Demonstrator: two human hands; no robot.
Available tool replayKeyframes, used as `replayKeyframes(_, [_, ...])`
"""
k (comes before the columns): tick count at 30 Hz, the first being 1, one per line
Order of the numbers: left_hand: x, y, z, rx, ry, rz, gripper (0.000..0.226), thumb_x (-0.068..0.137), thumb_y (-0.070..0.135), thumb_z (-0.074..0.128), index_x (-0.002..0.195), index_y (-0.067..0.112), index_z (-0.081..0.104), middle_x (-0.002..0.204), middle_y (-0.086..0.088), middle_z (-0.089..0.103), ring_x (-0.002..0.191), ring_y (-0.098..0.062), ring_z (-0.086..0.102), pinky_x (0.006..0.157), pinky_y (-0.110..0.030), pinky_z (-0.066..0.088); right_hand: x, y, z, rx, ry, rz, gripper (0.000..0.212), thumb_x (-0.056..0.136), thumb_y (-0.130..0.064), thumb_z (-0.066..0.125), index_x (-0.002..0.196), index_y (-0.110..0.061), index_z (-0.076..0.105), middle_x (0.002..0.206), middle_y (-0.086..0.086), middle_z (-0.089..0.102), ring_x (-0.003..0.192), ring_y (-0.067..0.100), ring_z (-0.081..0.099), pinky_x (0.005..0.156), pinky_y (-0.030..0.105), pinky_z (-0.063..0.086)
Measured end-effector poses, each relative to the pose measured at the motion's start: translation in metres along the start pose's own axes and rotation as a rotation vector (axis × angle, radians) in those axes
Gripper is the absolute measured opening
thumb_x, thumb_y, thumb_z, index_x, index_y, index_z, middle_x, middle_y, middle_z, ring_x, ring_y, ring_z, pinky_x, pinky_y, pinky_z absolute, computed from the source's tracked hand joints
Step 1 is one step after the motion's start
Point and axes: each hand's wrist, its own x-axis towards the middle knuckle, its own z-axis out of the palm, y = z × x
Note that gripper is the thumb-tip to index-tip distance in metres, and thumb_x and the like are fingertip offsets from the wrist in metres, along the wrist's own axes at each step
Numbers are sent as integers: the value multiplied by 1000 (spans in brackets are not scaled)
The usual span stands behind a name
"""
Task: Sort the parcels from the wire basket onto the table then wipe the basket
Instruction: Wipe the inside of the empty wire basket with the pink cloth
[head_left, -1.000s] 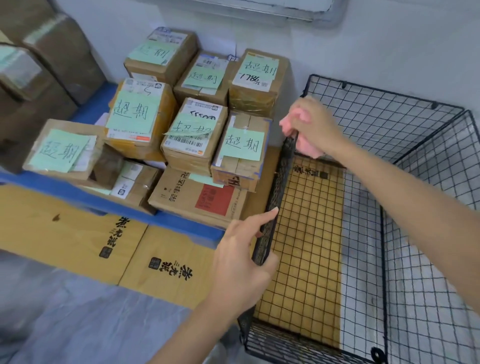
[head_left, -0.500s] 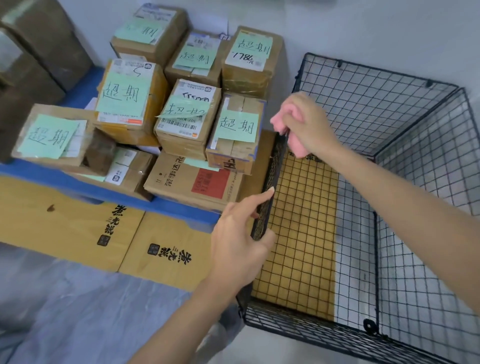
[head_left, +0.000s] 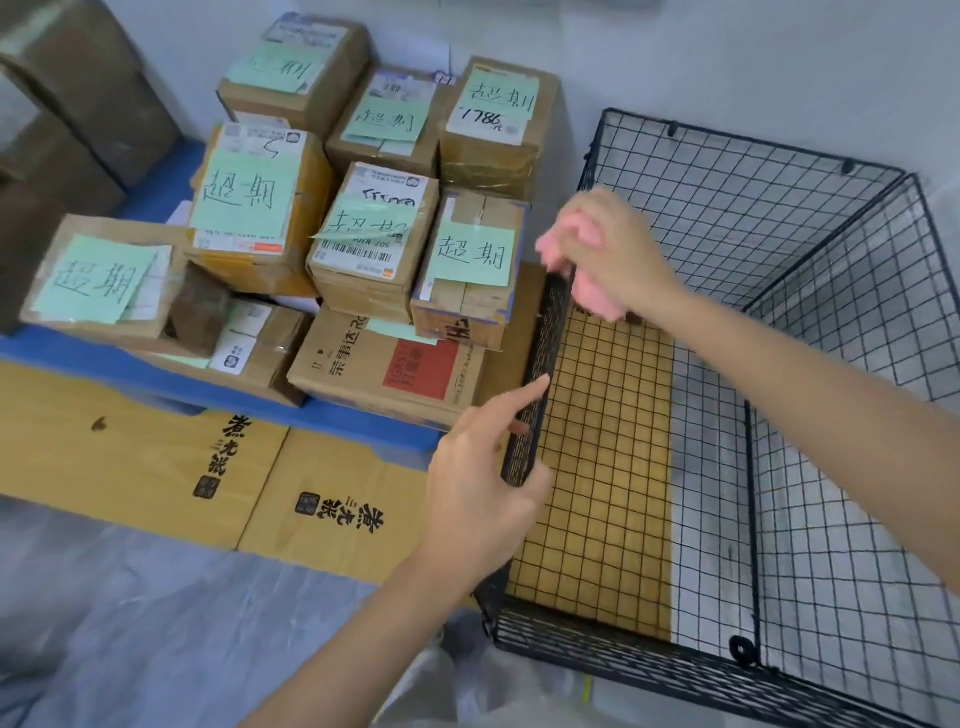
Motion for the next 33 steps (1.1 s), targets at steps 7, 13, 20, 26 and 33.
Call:
replayKeyframes(7, [19,5,-8,66,-17,78,51,80,29,70,128,29,57,110,21,61,103,-1,55,81,-21,45,62,27,-3,-1,165,148,17,98,-25,56,108,-13,63,126,0,47,111,5,43,106,19,35])
replayKeyframes(13, [93,32,-3,63,55,157,40,88,14,67,127,19,60,117,12,63,101,-3,59,89,-23,50,17,33,-5,392,485,292,13,91,-30,57,103,-32,54,121,-1,57,109,8,57,101,34,47])
replayKeyframes(20, [185,41,27,303,43,302,43,85,11,61,128,9,57,121,-5,63,108,-15,58,94,-29,48,-20,8,38,732,544,399,7,99,-33,52,104,-30,55,114,-1,59,106,13,59,96,37,51])
replayKeyframes(26, [196,32,40,297,52,245,48,83,4,65,130,6,57,129,-9,59,112,-21,60,99,-36,49,-39,25,90,788,468,557,9,100,-39,51,102,-33,58,111,3,62,98,17,65,91,44,55])
replayKeyframes(33, [190,33,45,283,89,247,53,80,12,67,132,12,57,126,4,57,107,-16,60,92,-38,53,-22,35,73,935,455,649,19,100,-34,53,103,-16,59,97,0,66,84,6,66,80,28,57])
